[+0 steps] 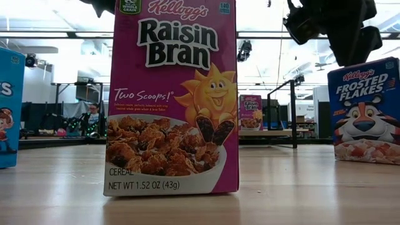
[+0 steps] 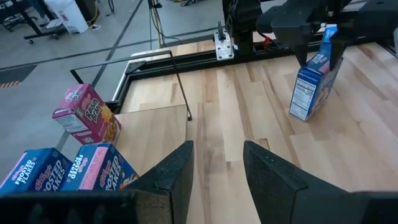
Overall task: Stack cereal on shelf
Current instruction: Put the dark blue cereal box on the shelf aligned with the other dark blue cereal box Adjust the dark blue cereal box on the shelf
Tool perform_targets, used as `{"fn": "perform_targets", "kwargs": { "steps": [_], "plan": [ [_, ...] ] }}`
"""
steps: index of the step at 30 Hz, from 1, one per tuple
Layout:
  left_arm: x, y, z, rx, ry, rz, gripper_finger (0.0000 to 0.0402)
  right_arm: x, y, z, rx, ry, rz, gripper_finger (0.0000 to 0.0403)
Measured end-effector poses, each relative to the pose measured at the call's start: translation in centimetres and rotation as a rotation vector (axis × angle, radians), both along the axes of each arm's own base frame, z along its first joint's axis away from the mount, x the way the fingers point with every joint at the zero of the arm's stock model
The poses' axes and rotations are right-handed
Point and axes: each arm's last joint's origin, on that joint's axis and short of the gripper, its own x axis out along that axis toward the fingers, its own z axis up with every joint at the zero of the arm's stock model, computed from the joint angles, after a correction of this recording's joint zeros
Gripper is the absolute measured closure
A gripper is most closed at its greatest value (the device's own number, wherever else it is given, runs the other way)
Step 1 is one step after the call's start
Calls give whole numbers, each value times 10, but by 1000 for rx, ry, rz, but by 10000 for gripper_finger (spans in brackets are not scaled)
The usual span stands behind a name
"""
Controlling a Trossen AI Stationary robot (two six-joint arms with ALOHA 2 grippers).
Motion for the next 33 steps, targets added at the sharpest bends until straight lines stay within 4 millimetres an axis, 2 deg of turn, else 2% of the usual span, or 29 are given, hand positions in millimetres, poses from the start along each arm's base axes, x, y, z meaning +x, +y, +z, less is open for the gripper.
{"fn": "perform_targets", "kwargs": {
  "steps": [9,16,22,33],
  "plan": [
    [0,0,0,0,0,0,278,0,6,-1,-19,-3,41,183],
    [0,0,0,0,0,0,278,0,19,-9,-130,-4,151,183],
    [0,0,0,-7,0,3,278,2,23,-14,-158,11,175,186],
    [0,0,0,-7,0,3,278,1,22,-13,-157,6,175,240]
  ]
}}
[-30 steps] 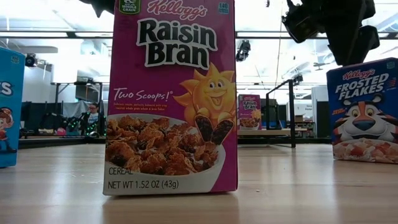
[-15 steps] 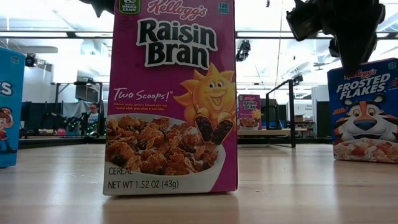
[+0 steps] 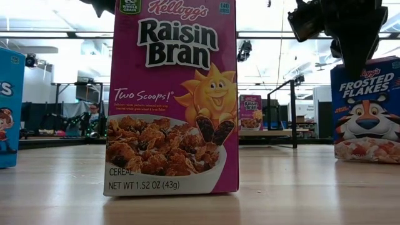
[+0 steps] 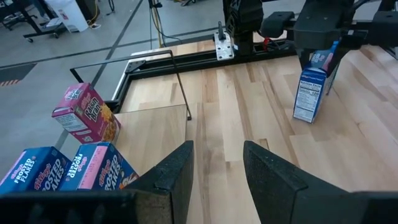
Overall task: Stack cereal on shelf
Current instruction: Put the dark blue cereal box on the shelf aligned with the other dark blue cereal box Adjust the dark blue cereal box on the shelf
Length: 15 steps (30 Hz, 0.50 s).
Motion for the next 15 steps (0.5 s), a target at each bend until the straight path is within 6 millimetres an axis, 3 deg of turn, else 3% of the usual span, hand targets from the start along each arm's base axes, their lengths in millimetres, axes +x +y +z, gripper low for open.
{"fn": "perform_targets", "kwargs": {
  "steps": [8,15],
  "plan": [
    [0,0,0,18,0,-8,278,10,-4,20,19,-73,4,244],
    [1,1,4,80,-37,-26,278,29,-34,55,-8,-213,58,245]
  ]
}}
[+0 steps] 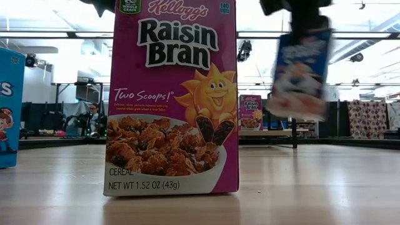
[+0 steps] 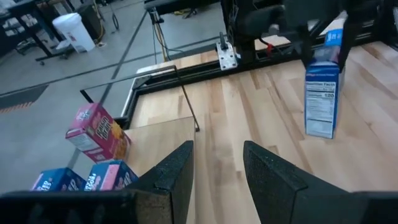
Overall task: Stack cereal on shelf
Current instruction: Put the dark blue cereal box on the shelf aligned with the other dark blue cereal box Adjust the dark blue cereal box on the shelf
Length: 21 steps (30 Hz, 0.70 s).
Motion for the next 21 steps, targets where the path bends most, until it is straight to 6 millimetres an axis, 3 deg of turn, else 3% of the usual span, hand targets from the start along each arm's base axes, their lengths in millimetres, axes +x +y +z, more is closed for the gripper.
{"fn": "perform_targets", "kwargs": {
  "steps": [10,21],
  "plan": [
    [-1,3,-4,9,12,5,278,33,-66,38,-207,-149,202,246],
    [-2,4,-5,-2,16,15,278,77,-132,26,-350,-25,484,246]
  ]
}}
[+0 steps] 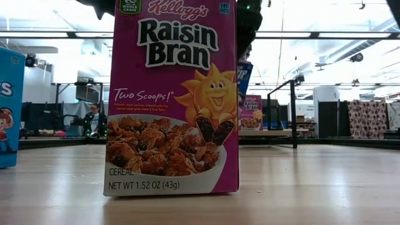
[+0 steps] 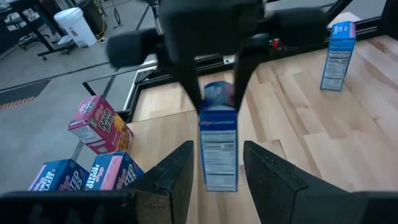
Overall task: Stack cereal on shelf
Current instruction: Put the dark blue cereal box on the shelf aligned with the other dark blue cereal box Adjust the dark blue cereal box on the shelf
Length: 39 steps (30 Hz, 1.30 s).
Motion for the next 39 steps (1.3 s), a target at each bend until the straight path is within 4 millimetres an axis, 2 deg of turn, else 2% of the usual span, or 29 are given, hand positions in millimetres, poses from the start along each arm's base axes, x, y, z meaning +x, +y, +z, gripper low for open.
{"fn": "perform_targets", "kwargs": {
  "steps": [4,14,27,39],
  "plan": [
    [-1,0,-3,-12,32,2,278,7,-12,3,-21,46,55,246],
    [-4,-1,-13,-41,112,6,278,13,-32,21,-82,-17,113,248],
    [-7,5,-19,-24,131,21,278,21,-37,6,-86,-3,148,250],
    [-8,8,-18,25,128,11,278,23,-45,4,-102,-35,132,248]
  ]
}}
